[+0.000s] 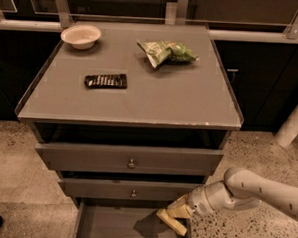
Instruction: Place sponge into bottom drawer
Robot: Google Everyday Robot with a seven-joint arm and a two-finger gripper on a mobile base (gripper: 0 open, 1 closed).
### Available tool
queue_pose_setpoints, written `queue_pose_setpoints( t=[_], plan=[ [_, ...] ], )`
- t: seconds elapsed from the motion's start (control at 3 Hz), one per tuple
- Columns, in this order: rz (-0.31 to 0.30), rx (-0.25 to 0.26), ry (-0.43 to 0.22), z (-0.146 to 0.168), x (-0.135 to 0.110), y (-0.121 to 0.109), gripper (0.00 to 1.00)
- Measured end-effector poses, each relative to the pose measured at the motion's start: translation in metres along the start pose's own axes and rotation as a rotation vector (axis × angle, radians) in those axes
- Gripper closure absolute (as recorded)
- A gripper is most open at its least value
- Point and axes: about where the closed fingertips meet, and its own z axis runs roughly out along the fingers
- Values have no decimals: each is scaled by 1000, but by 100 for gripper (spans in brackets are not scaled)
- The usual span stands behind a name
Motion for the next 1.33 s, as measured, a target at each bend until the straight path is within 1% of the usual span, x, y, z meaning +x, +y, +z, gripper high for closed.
queue_pose_setpoints(
  t=[0.33,0.67,1.0,1.33],
  plan=[
    [0,0,0,0,0,0,100],
    [22,60,-26,8,16,-12,100],
    [76,92,-74,30,45,-43,100],
    [151,100,-118,56,70,-73,100]
  ],
)
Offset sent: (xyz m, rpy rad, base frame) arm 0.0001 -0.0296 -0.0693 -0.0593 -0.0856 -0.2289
